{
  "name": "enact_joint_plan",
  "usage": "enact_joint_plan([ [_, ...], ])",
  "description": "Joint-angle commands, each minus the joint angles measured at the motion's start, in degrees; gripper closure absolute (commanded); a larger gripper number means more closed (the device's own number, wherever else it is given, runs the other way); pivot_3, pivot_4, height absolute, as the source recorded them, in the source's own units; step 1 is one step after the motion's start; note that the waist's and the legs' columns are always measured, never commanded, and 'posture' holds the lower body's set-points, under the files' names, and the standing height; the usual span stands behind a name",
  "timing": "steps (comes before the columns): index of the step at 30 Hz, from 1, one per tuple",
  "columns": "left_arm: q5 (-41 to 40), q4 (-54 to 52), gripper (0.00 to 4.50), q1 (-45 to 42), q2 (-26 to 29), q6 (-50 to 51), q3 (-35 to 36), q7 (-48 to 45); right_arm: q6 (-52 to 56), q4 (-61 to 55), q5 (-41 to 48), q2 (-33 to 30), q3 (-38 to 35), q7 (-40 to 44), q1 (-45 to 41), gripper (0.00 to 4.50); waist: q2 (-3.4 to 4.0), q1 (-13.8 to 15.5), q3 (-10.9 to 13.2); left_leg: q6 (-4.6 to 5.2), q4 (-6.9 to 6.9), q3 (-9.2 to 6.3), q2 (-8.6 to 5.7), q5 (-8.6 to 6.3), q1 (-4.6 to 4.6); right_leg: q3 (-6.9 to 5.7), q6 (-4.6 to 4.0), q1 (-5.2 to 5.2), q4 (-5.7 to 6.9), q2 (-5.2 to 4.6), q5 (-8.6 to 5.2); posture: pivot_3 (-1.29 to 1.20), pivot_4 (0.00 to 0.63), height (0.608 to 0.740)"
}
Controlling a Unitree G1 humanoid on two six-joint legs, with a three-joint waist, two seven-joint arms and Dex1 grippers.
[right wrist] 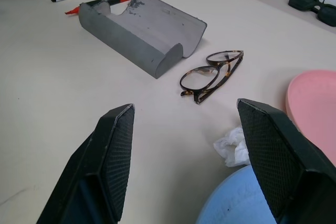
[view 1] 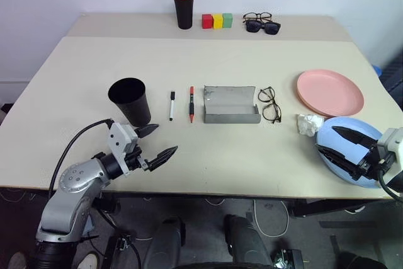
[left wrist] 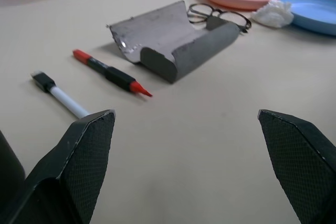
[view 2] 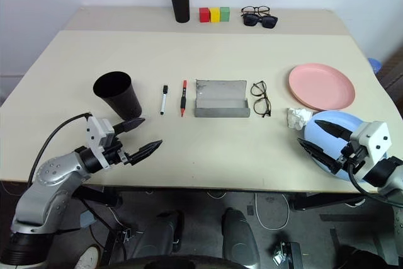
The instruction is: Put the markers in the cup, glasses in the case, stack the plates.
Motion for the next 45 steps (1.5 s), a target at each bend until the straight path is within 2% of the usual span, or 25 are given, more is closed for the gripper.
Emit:
enact_joint_plan([
  [1, -1.3, -2.7, 0.0, 0.2, 0.7, 0.3, 1.3, -0.2, -1.3, 0.2, 0.2, -0.1, -0.6, 0.5, -0.4, 1.34, 0.01, 0.0, 0.0, 0.0, 0.0, 0.0, 0.0, 0.0, 0.0, 0.0, 0.0, 0.0, 0.0, 0.0, 0.0, 0.0, 0.15, 0.74],
  [18, -0.9, -5.0, 0.0, -0.4, 0.4, 2.7, 1.2, 3.3, -3.0, 1.6, 0.2, 0.4, 0.6, 1.7, -1.3, 1.34, 0.01, 0.0, 0.0, 0.0, 0.02, 0.0, 0.0, 0.0, 0.02, 0.0, 0.0, 0.02, 0.01, 0.0, 0.0, 0.0, 0.15, 0.74],
  [22, -0.7, -7.0, 0.0, -1.4, -0.1, 5.5, 1.5, 7.6, -3.1, 1.7, 0.7, 0.3, 1.7, 2.2, -2.2, 1.34, 0.01, 0.0, 0.0, 0.0, 0.03, 0.0, 0.0, 0.0, 0.04, 0.0, 0.0, 0.02, 0.06, 0.0, 0.0, 0.0, 0.15, 0.74],
  [25, 3.9, -9.0, 0.0, -3.3, -1.0, 7.7, 0.1, 14.3, -2.7, 2.1, 1.6, 0.3, 2.9, 2.7, -4.4, 1.34, 0.0, 0.0, 0.0, 0.0, 0.08, 0.0, 0.0, 0.0, 0.04, 0.0, 0.0, 0.04, 0.1, 0.0, 0.01, 0.0, 0.15, 0.74],
  [28, 5.3, -11.9, 0.0, -7.6, -2.9, 15.4, -2.0, 21.1, -0.7, 2.0, 4.1, 1.2, 5.2, 2.7, -9.0, 1.34, -0.01, -0.1, 0.0, 0.0, 0.13, 0.0, -0.01, 0.01, 0.08, 0.0, 0.02, 0.09, 0.17, 0.01, 0.01, 0.0, 0.15, 0.74],
  [33, 4.8, -10.7, 0.0, -21.6, -8.3, 35.0, -5.3, 31.2, -0.5, 3.3, 2.8, 2.6, 12.3, 3.5, -18.2, 1.34, -0.05, -0.1, 0.0, -0.01, 0.21, -0.07, -0.03, 0.02, 0.1, -0.06, 0.09, 0.07, 0.43, 0.02, 0.01, 0.0, 0.15, 0.74],
  [35, 5.5, -8.3, 0.0, -27.2, -11.9, 41.7, -5.5, 35.8, -0.3, 3.8, 2.5, 2.6, 14.4, 4.0, -20.8, 1.34, -0.05, -0.1, 0.0, -0.02, 0.23, -0.11, -0.05, 0.03, 0.09, -0.08, 0.14, 0.04, 0.5, 0.03, 0.01, 0.0, 0.15, 0.74],
  [38, 6.2, -4.9, 0.0, -34.0, -20.3, 49.5, -2.9, 43.4, 0.0, 4.4, 2.4, 2.0, 16.4, 5.6, -23.4, 1.34, -0.08, 0.0, 0.0, -0.02, 0.22, -0.21, -0.12, 0.03, 0.06, -0.1, 0.42, 0.05, 0.52, 0.02, 0.03, 0.0, 0.15, 0.74],
  [41, 8.3, -1.1, 0.0, -38.1, -26.0, 56.1, -0.7, 49.0, 0.1, 5.4, 2.4, 1.7, 17.1, 6.3, -25.4, 1.34, -0.08, 0.0, 0.0, -0.02, 0.15, -0.28, -0.14, 0.03, 0.05, -0.13, 0.5, 0.04, 0.52, 0.02, 0.02, 0.0, 0.15, 0.74],
  [45, 10.6, 3.2, 0.0, -42.0, -31.2, 59.6, 1.5, 53.5, 0.0, 6.3, 2.3, 1.8, 17.7, 7.2, -27.0, 1.34, -0.09, -0.1, 0.0, -0.03, 0.12, -0.31, -0.14, 0.03, 0.07, -0.18, 0.5, 0.01, 0.59, 0.03, 0.02, 0.0, 0.15, 0.74],
])
